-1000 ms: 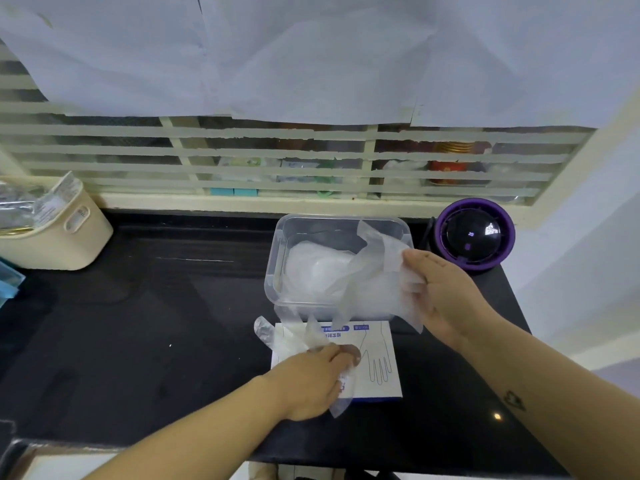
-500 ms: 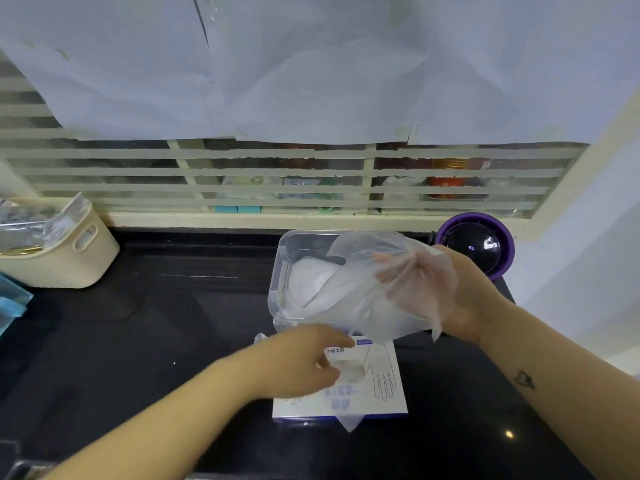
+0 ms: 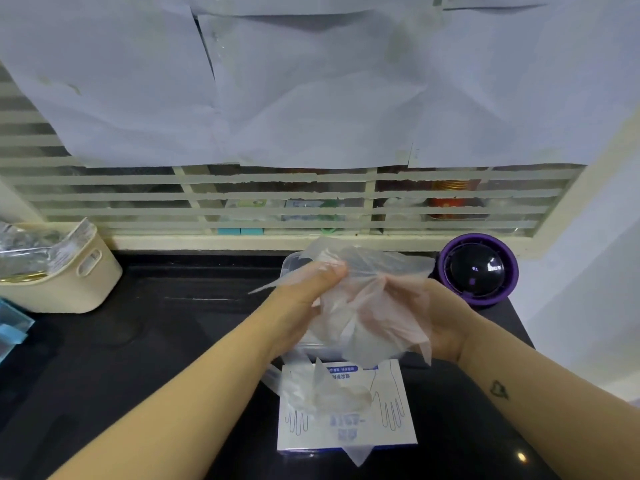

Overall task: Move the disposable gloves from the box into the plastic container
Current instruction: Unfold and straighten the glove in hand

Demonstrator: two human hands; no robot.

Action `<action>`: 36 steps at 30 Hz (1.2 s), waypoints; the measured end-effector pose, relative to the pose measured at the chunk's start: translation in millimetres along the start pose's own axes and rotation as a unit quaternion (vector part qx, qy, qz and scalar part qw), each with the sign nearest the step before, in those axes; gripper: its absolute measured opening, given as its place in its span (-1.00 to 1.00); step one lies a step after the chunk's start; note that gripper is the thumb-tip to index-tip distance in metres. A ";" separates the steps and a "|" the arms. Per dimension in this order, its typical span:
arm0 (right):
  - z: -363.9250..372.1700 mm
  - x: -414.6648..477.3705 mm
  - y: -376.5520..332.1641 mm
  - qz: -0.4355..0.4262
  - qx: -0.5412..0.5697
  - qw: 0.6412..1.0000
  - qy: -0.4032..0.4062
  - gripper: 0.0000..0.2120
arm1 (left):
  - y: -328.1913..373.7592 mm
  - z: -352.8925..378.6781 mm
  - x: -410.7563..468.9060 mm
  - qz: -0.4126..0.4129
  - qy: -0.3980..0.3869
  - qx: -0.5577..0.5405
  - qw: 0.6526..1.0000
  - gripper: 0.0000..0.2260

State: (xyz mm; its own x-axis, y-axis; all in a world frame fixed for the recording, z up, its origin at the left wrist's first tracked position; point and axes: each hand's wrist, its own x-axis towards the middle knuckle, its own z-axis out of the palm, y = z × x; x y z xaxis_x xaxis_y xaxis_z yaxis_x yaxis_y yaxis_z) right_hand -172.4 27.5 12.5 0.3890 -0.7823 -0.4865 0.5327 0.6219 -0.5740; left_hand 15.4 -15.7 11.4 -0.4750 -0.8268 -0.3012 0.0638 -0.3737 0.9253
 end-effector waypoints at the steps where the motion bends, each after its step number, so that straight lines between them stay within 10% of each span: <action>1: -2.3 2.8 -2.5 -0.001 0.002 1.000 0.001 -0.62 | 2.4 -2.9 4.1 0.017 0.026 0.039 0.999 -0.76; 12: -15.6 10.1 -31.0 -0.245 -0.300 0.917 0.099 -0.21 | 36.2 -24.7 28.2 0.099 0.142 0.235 0.957 -0.76; 16: -14.6 18.5 -29.7 -0.298 -0.384 0.864 0.126 -0.46 | 42.0 -26.6 39.8 0.090 0.152 0.224 0.958 -0.71; 25: -11.7 30.9 -33.9 -0.252 -0.533 0.797 0.131 -0.71 | 43.7 -21.9 56.2 0.054 0.128 0.134 0.981 -0.77; 36: -20.8 45.8 -38.4 -0.139 -0.649 0.730 0.161 -0.19 | 16.4 -75.9 63.9 0.075 0.297 0.284 0.909 -0.73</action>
State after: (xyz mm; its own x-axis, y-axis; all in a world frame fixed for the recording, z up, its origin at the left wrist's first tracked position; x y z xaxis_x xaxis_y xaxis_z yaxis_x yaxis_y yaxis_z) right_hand -190.7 -31.4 -1.4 0.0923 -0.9661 -0.2412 -0.6851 0.1142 -0.7195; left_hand 52.7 -106.6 -10.1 0.0696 -0.9946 -0.0773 -0.4542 -0.1005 0.8852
